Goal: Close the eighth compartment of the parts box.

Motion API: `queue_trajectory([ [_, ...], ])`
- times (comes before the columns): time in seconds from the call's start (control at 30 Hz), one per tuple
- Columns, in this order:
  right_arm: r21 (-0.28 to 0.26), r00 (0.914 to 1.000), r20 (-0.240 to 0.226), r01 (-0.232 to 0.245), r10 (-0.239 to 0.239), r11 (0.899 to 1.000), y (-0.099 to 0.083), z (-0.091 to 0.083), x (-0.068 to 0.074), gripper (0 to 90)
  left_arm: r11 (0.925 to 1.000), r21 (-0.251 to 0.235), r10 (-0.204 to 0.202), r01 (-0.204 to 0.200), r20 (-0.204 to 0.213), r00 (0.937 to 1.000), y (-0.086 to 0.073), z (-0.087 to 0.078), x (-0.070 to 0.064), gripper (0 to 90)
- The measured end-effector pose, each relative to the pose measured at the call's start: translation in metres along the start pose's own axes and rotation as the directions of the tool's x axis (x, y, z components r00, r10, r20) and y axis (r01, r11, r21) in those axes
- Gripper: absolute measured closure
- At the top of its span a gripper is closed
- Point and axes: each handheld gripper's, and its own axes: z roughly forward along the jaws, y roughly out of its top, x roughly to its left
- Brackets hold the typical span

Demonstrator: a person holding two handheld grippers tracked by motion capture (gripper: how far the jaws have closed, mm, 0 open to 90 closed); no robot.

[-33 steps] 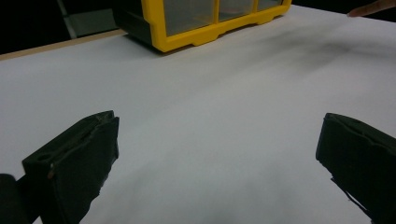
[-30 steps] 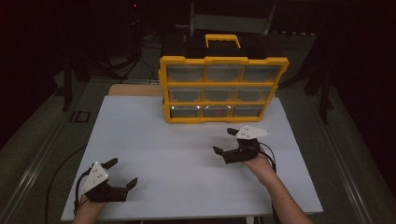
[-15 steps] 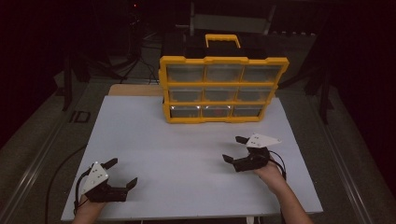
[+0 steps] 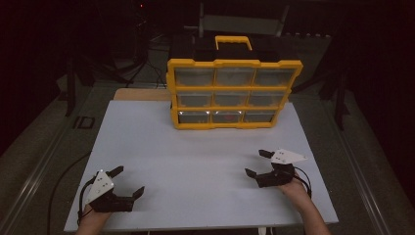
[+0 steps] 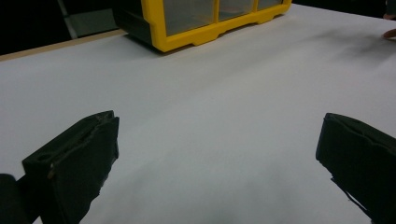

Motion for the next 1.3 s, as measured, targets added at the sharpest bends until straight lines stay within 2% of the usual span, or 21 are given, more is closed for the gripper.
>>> queue_trajectory([
  [0.37, 0.000, 0.9994, 0.027, -0.020, 0.020, 1.000, -0.012, -0.019, -0.002, 10.0, 1.0000, 0.000, 0.002, -0.002, -0.001, 1.0000, 0.000, 0.000, 0.000, 0.0],
  [0.73, 0.012, 0.9941, 0.102, -0.039, 0.038, 0.999, -0.026, -0.038, -0.001, 10.0, 1.0000, 0.001, 0.001, -0.001, 0.001, 1.0000, 0.000, 0.000, 0.000, 0.0],
  [0.87, 0.007, 0.9929, 0.111, -0.045, 0.044, 0.999, -0.028, -0.042, -0.002, 10.0, 1.0000, 0.001, 0.000, 0.000, 0.003, 1.0000, 0.000, 0.000, 0.000, 0.0],
  [0.9, 0.007, 0.9893, 0.138, -0.048, 0.047, 0.999, -0.030, -0.044, -0.005, 9.9, 1.0000, 0.003, 0.000, 0.000, 0.002, 1.0000, 0.000, 0.001, 0.000, 0.0],
  [1.1, 0.020, 0.9813, 0.188, -0.049, 0.044, 0.999, -0.035, -0.046, -0.009, 10.0, 1.0000, 0.005, 0.004, -0.004, 0.003, 1.0000, 0.000, 0.001, 0.000, 0.0],
  [1.3, 0.018, 0.9763, 0.213, -0.044, 0.039, 0.999, -0.038, -0.048, -0.011, 10.0, 1.0000, 0.005, 0.004, -0.004, 0.005, 1.0000, -0.001, 0.001, 0.000, 0.0],
])
